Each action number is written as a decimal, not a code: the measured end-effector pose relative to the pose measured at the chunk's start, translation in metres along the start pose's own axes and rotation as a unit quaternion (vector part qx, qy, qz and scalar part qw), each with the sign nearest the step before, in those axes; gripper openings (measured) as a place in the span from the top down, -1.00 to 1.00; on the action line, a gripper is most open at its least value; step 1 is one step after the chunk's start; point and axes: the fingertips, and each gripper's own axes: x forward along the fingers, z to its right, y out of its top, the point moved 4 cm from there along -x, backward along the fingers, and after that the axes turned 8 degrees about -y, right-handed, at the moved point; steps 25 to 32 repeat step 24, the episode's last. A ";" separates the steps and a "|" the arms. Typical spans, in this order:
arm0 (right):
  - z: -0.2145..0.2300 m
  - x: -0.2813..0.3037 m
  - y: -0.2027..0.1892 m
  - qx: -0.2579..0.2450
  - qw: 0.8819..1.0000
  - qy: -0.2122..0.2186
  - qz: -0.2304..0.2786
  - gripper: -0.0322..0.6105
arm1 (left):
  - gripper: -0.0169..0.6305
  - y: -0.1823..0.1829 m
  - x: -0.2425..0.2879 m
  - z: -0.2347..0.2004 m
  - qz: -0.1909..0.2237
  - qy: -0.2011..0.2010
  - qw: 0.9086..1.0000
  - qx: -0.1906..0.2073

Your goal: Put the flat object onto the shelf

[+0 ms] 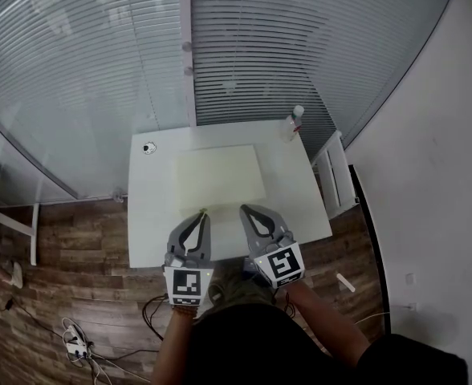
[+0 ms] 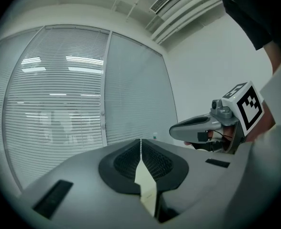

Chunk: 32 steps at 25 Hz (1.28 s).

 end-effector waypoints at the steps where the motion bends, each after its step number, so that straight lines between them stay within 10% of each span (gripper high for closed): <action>1: 0.000 0.000 -0.001 0.000 1.000 0.000 -0.001 0.91 | 0.91 -0.001 -0.001 0.001 -0.001 -0.001 1.000 -0.001; 32: -0.006 0.011 -0.015 0.005 1.000 -0.001 -0.021 0.91 | 0.92 -0.020 -0.011 -0.014 -0.015 0.010 1.000 -0.022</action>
